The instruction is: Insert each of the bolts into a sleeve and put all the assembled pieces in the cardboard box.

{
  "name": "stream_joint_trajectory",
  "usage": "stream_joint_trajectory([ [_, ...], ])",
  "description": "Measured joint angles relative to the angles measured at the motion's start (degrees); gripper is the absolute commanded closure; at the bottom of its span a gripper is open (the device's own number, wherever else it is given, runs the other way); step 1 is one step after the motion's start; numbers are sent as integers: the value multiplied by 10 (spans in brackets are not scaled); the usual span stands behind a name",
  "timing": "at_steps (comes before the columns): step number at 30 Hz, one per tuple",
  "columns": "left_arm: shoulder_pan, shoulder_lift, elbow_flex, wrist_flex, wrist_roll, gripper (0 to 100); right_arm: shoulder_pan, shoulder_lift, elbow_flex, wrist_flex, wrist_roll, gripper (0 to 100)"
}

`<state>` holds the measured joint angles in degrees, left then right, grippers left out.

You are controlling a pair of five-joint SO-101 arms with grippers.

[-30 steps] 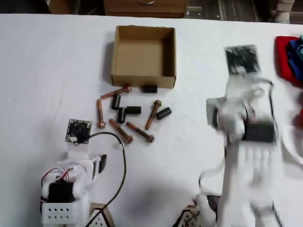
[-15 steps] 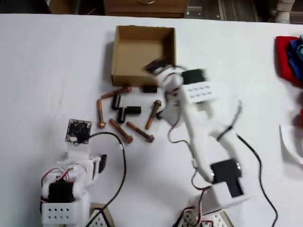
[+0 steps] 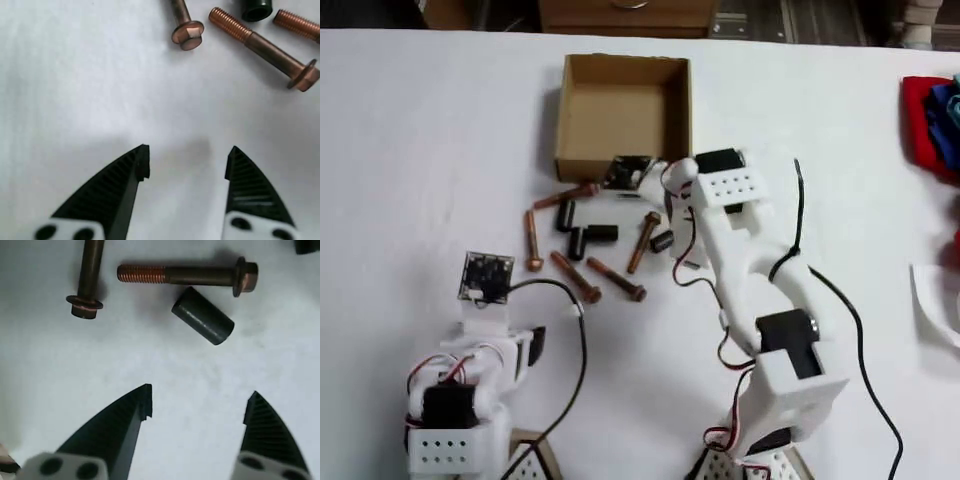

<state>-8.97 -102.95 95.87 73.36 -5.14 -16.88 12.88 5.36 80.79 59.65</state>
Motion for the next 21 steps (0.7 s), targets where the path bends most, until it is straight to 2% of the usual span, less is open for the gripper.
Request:
stream_joint_trajectory([
  [11,0,0,0,0,1,740,0,114,-94,-31,11,707],
  [21,0,0,0,0,1,740,-2,202,-217,34,14,707],
])
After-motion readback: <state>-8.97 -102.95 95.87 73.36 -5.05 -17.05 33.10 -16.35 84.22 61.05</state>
